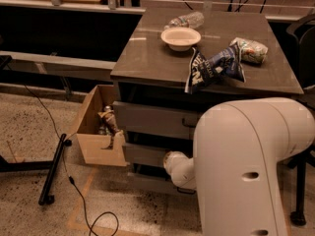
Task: Place water bottle into middle drawer
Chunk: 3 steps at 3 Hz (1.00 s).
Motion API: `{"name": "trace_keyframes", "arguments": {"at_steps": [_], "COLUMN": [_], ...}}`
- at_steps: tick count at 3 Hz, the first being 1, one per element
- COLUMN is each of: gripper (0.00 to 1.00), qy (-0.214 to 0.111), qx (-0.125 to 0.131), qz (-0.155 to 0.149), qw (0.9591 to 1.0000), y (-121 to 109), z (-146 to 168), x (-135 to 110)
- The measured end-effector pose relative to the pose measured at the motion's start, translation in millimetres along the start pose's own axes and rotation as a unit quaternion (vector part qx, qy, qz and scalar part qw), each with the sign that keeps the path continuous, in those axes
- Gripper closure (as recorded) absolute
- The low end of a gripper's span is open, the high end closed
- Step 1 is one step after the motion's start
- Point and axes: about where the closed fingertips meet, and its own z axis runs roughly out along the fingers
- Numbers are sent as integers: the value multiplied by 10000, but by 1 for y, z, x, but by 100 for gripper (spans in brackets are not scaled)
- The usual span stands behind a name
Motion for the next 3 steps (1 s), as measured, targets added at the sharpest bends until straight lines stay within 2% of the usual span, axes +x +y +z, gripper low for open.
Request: {"name": "trace_keyframes", "arguments": {"at_steps": [2,3], "gripper": [100,100], "qy": [64,-44], "qx": [82,-20], "qz": [-152,-106], "qw": [9998,9999], "y": [-13,-10], "z": [10,2], "x": [4,6]}}
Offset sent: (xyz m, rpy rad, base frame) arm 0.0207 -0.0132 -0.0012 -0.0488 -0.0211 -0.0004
